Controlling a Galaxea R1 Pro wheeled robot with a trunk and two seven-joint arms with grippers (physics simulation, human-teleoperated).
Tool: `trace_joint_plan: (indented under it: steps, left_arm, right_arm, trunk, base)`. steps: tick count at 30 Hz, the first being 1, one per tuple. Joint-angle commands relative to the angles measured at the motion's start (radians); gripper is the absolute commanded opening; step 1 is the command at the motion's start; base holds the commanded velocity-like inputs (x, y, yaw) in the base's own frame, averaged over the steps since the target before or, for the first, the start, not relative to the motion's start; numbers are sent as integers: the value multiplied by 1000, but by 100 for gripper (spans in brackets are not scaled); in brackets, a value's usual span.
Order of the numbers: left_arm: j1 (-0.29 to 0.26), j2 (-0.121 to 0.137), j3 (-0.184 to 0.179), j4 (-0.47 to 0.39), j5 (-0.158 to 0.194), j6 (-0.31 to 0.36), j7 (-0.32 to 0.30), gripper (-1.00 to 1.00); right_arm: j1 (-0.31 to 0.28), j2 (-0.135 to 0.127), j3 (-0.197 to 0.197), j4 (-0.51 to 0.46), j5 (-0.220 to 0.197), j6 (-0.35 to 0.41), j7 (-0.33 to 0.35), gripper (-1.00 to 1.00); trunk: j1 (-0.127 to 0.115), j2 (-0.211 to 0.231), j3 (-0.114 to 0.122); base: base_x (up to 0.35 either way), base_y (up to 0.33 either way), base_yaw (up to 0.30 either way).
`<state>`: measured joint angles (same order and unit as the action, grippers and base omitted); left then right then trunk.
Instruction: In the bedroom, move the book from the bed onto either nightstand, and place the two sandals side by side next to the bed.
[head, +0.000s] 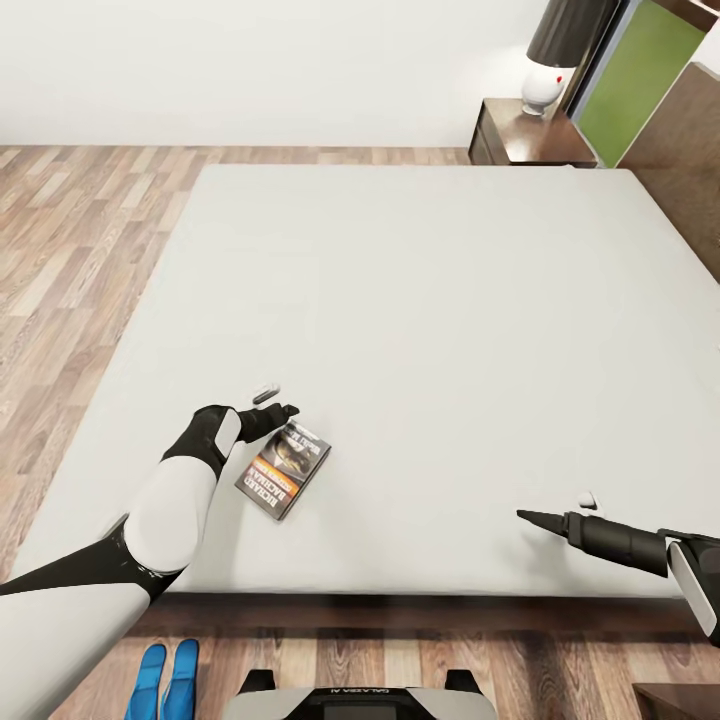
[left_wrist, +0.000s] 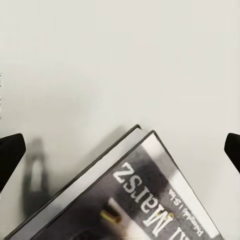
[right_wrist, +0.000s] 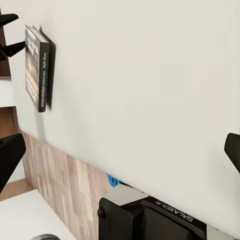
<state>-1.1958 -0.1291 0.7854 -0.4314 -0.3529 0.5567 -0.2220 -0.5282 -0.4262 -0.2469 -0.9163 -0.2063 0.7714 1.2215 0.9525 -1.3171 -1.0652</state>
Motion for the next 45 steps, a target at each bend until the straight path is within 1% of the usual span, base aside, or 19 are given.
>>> trace_joint_plan:
  steps: [1, 7, 23, 31, 45]
  left_arm:
    - [-1, -1, 8, -2, -11, 5, -8, 100]
    - [0, -1, 8, -1, -11, 4, -8, 100]
    - [1, -1, 8, -1, -11, 3, -8, 100]
    - [1, -1, 8, -1, -11, 3, -8, 100]
    - [1, -1, 8, -1, -11, 3, -8, 100]
  right_arm:
    - [-1, 0, 0, 0, -4, 7, 1, 100]
    - [0, 0, 0, 0, -4, 7, 1, 100]
    - [0, 0, 0, 0, -4, 6, 0, 100]
    - [0, 0, 0, 0, -4, 7, 1, 100]
    - [-1, 0, 0, 0, -4, 7, 0, 100]
  trunk:
    - [0, 0, -1]
    - [0, 0, -1]
    - [0, 0, -1]
    - [0, 0, -1]
    - [0, 0, -1]
  base:
    - [-168, 0, 0]
    - [-160, 0, 0]
    - [-13, 0, 0]
    - [-178, 0, 0]
    - [-9, 0, 0]
